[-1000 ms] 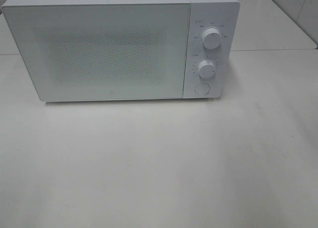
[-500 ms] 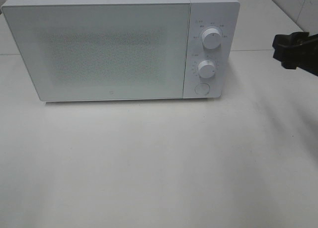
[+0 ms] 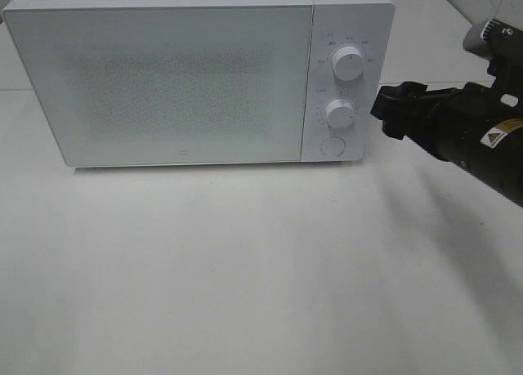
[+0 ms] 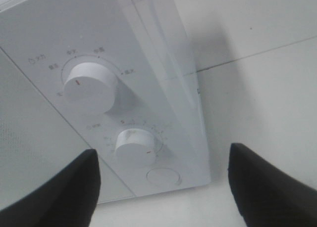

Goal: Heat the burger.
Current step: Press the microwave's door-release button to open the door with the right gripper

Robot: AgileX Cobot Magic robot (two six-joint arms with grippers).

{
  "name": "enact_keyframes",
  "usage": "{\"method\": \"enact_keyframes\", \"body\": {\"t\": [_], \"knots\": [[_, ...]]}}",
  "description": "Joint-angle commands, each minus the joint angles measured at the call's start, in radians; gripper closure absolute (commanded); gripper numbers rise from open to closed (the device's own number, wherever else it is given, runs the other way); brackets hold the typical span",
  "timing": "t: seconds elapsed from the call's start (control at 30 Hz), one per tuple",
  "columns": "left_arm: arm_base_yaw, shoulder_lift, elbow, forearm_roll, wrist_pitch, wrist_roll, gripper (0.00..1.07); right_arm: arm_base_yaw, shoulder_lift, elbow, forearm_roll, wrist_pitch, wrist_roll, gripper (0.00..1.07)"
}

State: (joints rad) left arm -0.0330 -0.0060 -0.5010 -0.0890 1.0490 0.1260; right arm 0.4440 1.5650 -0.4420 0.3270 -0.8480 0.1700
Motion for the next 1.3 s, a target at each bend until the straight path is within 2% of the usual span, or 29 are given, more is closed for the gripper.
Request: {"method": "enact_keyframes", "body": {"t": [0.03, 0.13, 0.3, 0.33, 0.4, 0.43, 0.5, 0.53, 0.57, 0.6, 0.63, 0.67, 0.7, 0.73, 0.8, 0.83, 1.0, 1.3], "knots": [[0.003, -0.016, 0.004, -0.004, -0.009, 0.0, 0.07, 0.065, 0.024, 0.004, 0.067, -0.049, 0.097, 0.38], [0.003, -0.016, 0.004, -0.004, -0.009, 0.0, 0.07, 0.096, 0.038, 0.004, 0.071, -0.067, 0.163, 0.39], [0.003, -0.016, 0.004, -0.004, -0.009, 0.0, 0.07, 0.17, 0.08, 0.002, 0.078, -0.085, 0.452, 0.45], [0.003, -0.016, 0.004, -0.004, -0.009, 0.0, 0.07, 0.17, 0.08, 0.002, 0.078, -0.085, 0.452, 0.45], [0.003, -0.016, 0.004, -0.004, -0.009, 0.0, 0.07, 0.202, 0.092, 0.002, 0.086, -0.087, 0.599, 0.52], [0.003, -0.016, 0.004, -0.004, -0.009, 0.0, 0.07, 0.202, 0.092, 0.002, 0.086, -0.087, 0.599, 0.52], [0.003, -0.016, 0.004, -0.004, -0.009, 0.0, 0.07, 0.216, 0.103, 0.002, 0.086, -0.091, 0.742, 0.62], [0.003, -0.016, 0.004, -0.004, -0.009, 0.0, 0.07, 0.216, 0.103, 0.002, 0.086, -0.091, 0.742, 0.62], [0.003, -0.016, 0.004, -0.004, -0.009, 0.0, 0.07, 0.216, 0.113, 0.002, 0.084, -0.094, 0.85, 0.71], [0.003, -0.016, 0.004, -0.004, -0.009, 0.0, 0.07, 0.216, 0.113, 0.002, 0.084, -0.094, 0.85, 0.71], [0.003, -0.016, 0.004, -0.004, -0.009, 0.0, 0.07, 0.216, 0.126, 0.002, 0.086, -0.095, 0.949, 0.81], [0.003, -0.016, 0.004, -0.004, -0.009, 0.0, 0.07, 0.216, 0.134, 0.002, 0.086, -0.095, 1.004, 0.86], [0.003, -0.016, 0.004, -0.004, -0.009, 0.0, 0.07, 0.216, 0.134, 0.002, 0.086, -0.095, 1.004, 0.86], [0.003, -0.016, 0.004, -0.004, -0.009, 0.0, 0.07, 0.216, 0.15, 0.002, 0.089, -0.095, 1.094, 0.96], [0.003, -0.016, 0.004, -0.004, -0.009, 0.0, 0.07, 0.216, 0.156, 0.002, 0.09, -0.094, 1.138, 1.0], [0.003, -0.016, 0.004, -0.004, -0.009, 0.0, 0.07, 0.216, 0.174, 0.0, 0.106, -0.094, 1.199, 1.07], [0.003, -0.016, 0.004, -0.004, -0.009, 0.0, 0.07, 0.216, 0.22, -0.01, 0.171, -0.094, 1.228, 1.07], [0.003, -0.016, 0.004, -0.004, -0.009, 0.0, 0.07, 0.197, 0.288, -0.089, 0.174, -0.075, 1.234, 1.07]]}}
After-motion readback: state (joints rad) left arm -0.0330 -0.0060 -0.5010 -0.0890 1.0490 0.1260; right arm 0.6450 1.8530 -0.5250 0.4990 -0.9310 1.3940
